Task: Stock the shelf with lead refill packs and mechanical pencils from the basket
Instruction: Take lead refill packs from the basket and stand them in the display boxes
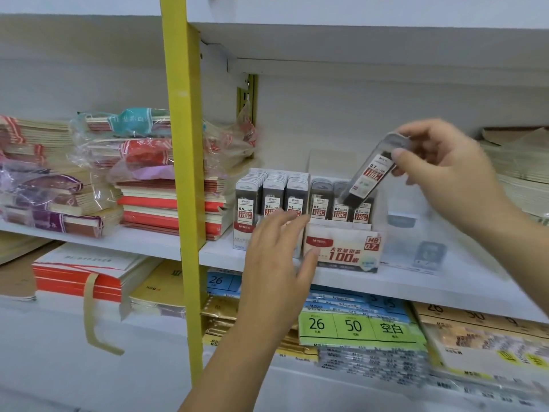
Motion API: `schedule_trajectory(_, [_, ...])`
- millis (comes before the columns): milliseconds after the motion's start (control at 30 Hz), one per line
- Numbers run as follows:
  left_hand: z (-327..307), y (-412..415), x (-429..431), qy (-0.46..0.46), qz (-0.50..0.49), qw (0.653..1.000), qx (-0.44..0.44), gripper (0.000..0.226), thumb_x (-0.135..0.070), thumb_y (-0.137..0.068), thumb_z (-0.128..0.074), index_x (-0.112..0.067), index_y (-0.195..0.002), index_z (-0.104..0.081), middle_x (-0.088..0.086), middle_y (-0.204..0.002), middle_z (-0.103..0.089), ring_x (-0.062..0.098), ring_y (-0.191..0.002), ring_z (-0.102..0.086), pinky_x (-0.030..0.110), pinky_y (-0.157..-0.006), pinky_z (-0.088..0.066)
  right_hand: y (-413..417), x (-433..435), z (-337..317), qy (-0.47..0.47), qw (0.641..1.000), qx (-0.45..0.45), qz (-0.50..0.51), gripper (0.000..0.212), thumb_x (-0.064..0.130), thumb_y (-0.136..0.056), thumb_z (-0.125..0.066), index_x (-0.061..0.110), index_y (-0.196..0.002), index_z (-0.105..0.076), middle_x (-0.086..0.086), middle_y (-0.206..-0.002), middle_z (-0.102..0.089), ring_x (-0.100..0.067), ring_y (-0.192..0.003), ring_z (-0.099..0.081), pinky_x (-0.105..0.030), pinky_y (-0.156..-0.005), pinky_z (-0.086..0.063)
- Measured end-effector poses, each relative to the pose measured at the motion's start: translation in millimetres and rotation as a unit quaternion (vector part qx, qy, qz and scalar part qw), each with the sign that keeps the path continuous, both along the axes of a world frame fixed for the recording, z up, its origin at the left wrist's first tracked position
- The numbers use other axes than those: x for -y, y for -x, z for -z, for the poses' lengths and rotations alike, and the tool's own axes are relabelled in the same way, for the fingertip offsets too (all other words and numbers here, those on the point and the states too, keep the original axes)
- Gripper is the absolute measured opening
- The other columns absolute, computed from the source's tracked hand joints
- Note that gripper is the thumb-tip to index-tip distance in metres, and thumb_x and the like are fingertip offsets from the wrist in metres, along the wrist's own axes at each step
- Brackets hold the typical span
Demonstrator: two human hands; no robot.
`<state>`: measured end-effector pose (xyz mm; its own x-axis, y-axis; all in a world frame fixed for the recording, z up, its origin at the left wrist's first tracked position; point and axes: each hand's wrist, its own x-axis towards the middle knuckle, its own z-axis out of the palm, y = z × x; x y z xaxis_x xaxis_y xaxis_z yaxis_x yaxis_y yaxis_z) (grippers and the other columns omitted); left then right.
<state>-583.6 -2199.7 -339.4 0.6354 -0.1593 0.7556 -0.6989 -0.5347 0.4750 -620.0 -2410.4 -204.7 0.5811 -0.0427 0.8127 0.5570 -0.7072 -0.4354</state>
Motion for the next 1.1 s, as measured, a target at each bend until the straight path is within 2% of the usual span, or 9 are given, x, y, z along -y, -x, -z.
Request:
schedule_trajectory(67, [2.0,-4.9,3.0,-0.082,-0.003,0.996,0.040,0.057,-0.040,-0.099,-0.054,-0.032,-0.152,-0.035,-0.008,-0.162,-0.028,0.009,-0.152,-0.010,0.034,-0.124,-0.006,-5.1,10.7,-4.8,0.077,0.995,0.010,0.061,0.027,0.017,-0.090,-0.063,0.043,-0.095,-0.060,0.015,-0.079,-0.065,-0.007,-0.073,-0.063,-0.021,-0.065,-0.050])
schedule_trajectory(133, [5.3,-8.6,6.5,-0.132,-0.003,0.990,0.039,0.060,-0.045,-0.101,-0.046,-0.034,-0.156,-0.024,-0.006,-0.168,-0.013,0.010,-0.154,0.006,0.033,-0.122,0.011,-11.0,15.5,-2.8,0.142,0.985,0.006,0.100,0.026,0.016,-0.090,-0.064,0.039,-0.101,-0.059,0.020,-0.079,-0.062,0.001,-0.070,-0.059,-0.016,-0.067,-0.046])
schedule_trajectory(233, [11.8,-12.1,9.0,-0.150,-0.005,0.988,0.033,0.061,-0.047,-0.102,-0.043,-0.037,-0.157,-0.019,-0.005,-0.168,-0.009,0.008,-0.153,0.012,0.030,-0.119,0.019,-18.2,17.3,3.7,0.230,0.961,-0.006,0.154,0.019,0.018,-0.089,-0.063,0.025,-0.107,-0.063,0.021,-0.078,-0.057,0.006,-0.068,-0.054,-0.024,-0.068,-0.043])
schedule_trajectory(333, [14.4,-14.6,8.0,-0.148,-0.006,0.989,0.032,0.059,-0.047,-0.103,-0.042,-0.039,-0.156,-0.018,-0.008,-0.168,-0.011,0.004,-0.152,0.013,0.027,-0.118,0.020,-23.1,20.2,8.4,0.257,0.953,-0.029,0.160,0.020,0.018,-0.090,-0.063,0.024,-0.109,-0.063,0.015,-0.084,-0.059,0.007,-0.070,-0.052,-0.016,-0.065,-0.038])
schedule_trajectory(467, [16.0,-16.1,5.9,-0.146,0.001,0.989,0.036,0.059,-0.047,-0.103,-0.040,-0.041,-0.156,-0.016,-0.010,-0.167,-0.011,0.000,-0.151,0.015,0.025,-0.118,0.019,-31.6,22.9,11.5,0.225,0.960,-0.060,0.154,0.022,0.020,-0.091,-0.062,0.029,-0.110,-0.060,0.024,-0.081,-0.056,0.018,-0.074,-0.052,-0.005,-0.063,-0.032])
schedule_trajectory(533, [17.1,-16.6,5.6,-0.145,0.003,0.989,0.038,0.060,-0.046,-0.102,-0.042,-0.042,-0.156,-0.015,-0.011,-0.167,-0.011,-0.001,-0.150,0.016,0.028,-0.119,0.015,-32.8,23.1,10.9,0.200,0.967,-0.071,0.143,0.024,0.020,-0.091,-0.062,0.035,-0.108,-0.055,0.025,-0.081,-0.056,0.020,-0.076,-0.051,-0.007,-0.063,-0.033])
schedule_trajectory(733, [19.3,-17.1,5.1,-0.128,0.011,0.991,0.039,0.060,-0.045,-0.102,-0.043,-0.041,-0.156,-0.017,-0.012,-0.167,-0.010,-0.001,-0.151,0.015,0.032,-0.122,0.007,-30.0,5.4,6.0,0.089,0.994,-0.040,0.056,0.025,0.019,-0.089,-0.066,0.038,-0.098,-0.053,0.013,-0.077,-0.067,0.000,-0.073,-0.061,-0.005,-0.066,-0.042])
schedule_trajectory(867, [19.6,-16.1,3.4,-0.124,0.015,0.992,0.035,0.061,-0.043,-0.102,-0.045,-0.040,-0.156,-0.018,-0.009,-0.168,-0.011,0.001,-0.152,0.012,0.034,-0.123,0.000,-41.1,-20.0,11.8,0.084,0.993,-0.078,0.029,0.025,0.018,-0.090,-0.065,0.038,-0.095,-0.052,0.012,-0.078,-0.066,0.010,-0.066,-0.057,-0.001,-0.059,-0.039])
schedule_trajectory(1100, [22.1,-18.1,1.6,-0.132,0.017,0.990,0.036,0.062,-0.043,-0.102,-0.046,-0.042,-0.156,-0.016,-0.010,-0.168,-0.010,0.000,-0.151,0.013,0.032,-0.123,0.000,-57.4,-29.8,12.3,0.118,0.983,-0.139,0.035,0.019,0.024,-0.091,-0.065,0.036,-0.100,-0.055,0.011,-0.083,-0.066,0.009,-0.074,-0.060,-0.003,-0.055,-0.041])
